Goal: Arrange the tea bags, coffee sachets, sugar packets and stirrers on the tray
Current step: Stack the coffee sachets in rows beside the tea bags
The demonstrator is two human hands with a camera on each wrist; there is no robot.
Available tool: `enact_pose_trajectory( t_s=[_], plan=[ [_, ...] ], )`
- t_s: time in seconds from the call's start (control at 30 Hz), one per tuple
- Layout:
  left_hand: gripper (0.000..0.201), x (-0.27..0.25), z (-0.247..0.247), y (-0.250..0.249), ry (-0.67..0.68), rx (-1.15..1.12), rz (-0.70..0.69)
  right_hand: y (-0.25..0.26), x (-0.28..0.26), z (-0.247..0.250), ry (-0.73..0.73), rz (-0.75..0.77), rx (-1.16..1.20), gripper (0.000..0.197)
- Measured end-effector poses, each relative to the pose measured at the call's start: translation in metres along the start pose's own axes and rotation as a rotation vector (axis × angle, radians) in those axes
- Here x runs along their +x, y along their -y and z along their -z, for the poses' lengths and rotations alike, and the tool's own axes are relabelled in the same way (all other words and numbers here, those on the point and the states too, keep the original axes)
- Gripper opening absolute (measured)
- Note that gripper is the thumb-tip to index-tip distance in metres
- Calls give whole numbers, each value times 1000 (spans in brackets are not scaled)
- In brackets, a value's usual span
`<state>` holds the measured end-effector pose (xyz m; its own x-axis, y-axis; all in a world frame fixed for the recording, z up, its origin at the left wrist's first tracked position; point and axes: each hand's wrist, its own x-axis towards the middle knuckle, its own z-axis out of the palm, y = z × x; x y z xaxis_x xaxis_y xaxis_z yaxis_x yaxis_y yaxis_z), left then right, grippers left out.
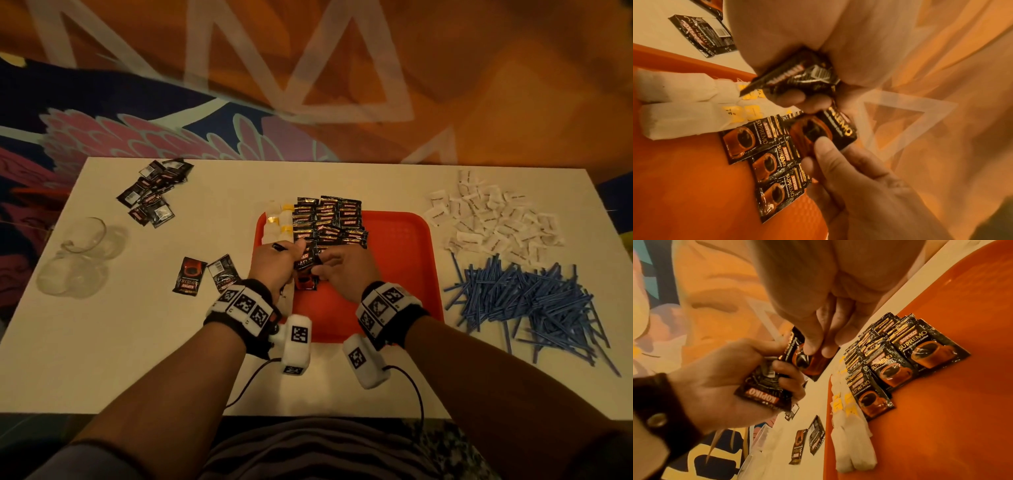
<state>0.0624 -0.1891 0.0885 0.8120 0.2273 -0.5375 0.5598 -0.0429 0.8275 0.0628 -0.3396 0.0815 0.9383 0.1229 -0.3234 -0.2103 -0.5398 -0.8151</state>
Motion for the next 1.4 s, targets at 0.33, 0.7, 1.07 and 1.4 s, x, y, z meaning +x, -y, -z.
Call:
enact_pose_trajectory(
  t_s=[0.33,0.7,1.07,1.4],
  plan=[
    [25,9,-4,15,46,161,-99,-31,9,-6,47,-114,-49,20],
    [51,24,6,49,265,1184,-215,-73,43,-9,-25,-391,-139,12],
    [58,36,2,57,302,1260,-239,-85,64,-24,-60,-470,-57,20],
    [56,40,5,56,290,1196,-271,-88,67,-26,-70,-489,-41,22]
  ],
)
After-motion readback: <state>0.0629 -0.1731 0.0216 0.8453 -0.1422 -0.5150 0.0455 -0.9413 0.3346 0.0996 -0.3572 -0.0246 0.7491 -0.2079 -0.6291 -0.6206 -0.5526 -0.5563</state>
